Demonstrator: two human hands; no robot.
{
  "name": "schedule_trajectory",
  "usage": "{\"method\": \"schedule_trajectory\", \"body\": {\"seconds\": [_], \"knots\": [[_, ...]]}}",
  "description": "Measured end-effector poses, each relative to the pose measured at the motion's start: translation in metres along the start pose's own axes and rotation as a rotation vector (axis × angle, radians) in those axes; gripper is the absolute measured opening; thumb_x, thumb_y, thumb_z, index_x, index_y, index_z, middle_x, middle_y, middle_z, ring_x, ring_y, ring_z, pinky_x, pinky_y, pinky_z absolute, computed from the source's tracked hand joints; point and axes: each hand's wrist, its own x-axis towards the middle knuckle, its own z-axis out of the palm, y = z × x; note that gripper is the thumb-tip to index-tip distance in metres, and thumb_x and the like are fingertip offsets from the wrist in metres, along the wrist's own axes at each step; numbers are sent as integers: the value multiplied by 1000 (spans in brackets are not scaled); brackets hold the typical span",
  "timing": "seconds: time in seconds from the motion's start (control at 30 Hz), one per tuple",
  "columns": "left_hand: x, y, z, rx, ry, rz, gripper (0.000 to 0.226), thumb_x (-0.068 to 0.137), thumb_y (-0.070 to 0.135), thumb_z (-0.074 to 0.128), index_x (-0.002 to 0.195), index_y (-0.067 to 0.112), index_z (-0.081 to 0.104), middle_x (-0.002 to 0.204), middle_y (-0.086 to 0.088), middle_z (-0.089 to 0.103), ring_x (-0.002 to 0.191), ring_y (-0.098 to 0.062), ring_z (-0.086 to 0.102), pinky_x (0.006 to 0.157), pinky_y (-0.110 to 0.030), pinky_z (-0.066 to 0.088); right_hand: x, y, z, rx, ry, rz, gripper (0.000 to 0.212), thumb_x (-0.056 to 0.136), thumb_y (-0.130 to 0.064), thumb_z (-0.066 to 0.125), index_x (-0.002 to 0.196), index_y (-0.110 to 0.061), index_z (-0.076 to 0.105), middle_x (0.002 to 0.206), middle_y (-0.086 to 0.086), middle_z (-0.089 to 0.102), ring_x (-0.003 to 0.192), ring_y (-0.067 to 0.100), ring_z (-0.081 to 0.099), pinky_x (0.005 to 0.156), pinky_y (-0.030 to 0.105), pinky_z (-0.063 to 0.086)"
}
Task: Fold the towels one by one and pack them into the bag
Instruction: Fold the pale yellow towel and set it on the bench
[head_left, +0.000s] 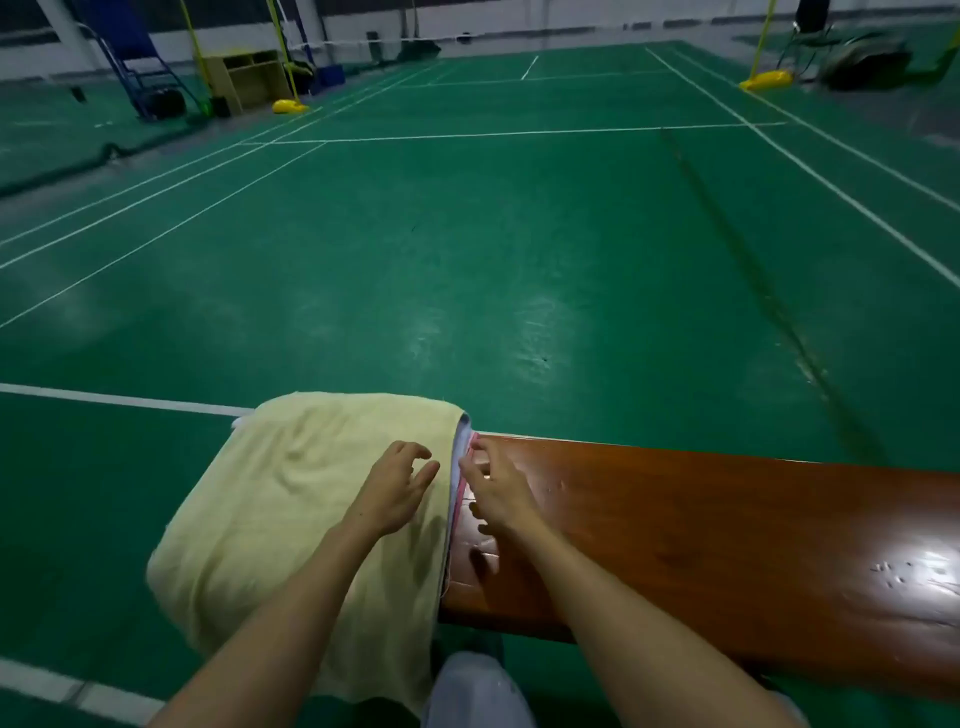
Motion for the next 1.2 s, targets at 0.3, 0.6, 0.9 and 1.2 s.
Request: {"method": "schedule_trajectory", "body": {"seconds": [0.3, 0.6, 0.9, 1.2], "knots": [[4, -3, -1, 36, -24, -14, 31, 99, 27, 49, 126, 11, 55, 127, -5, 53, 93, -10, 52, 83, -21, 42, -4, 1, 15, -20, -144, 82, 47, 101, -26, 48, 145, -26, 33, 138, 11, 54, 96, 22, 58, 75, 32, 53], [3, -7, 2, 53, -33, 18, 29, 101, 26, 46, 123, 11, 57, 122, -6, 57, 91, -9, 52, 82, -20, 41, -5, 1, 17, -77, -140, 35, 51, 98, -22, 56, 144, -25, 35, 130, 9, 58, 98, 26, 64, 67, 26, 55], [1, -10, 0, 61, -35, 38, 29, 101, 25, 46, 123, 11, 56, 123, -5, 56, 92, -9, 52, 80, -18, 39, -5, -3, 23, -128, -174, -3, 50, 97, -21, 59, 141, -27, 38, 127, 7, 60, 97, 28, 66, 71, 27, 56], [0, -16, 0, 71, -39, 55, 29, 101, 26, 46, 124, 13, 56, 123, -4, 57, 93, -8, 52, 82, -18, 41, -3, -5, 20, -161, -189, -13, 51, 96, -21, 59, 143, -23, 39, 127, 6, 59, 99, 29, 66, 77, 31, 56]]}}
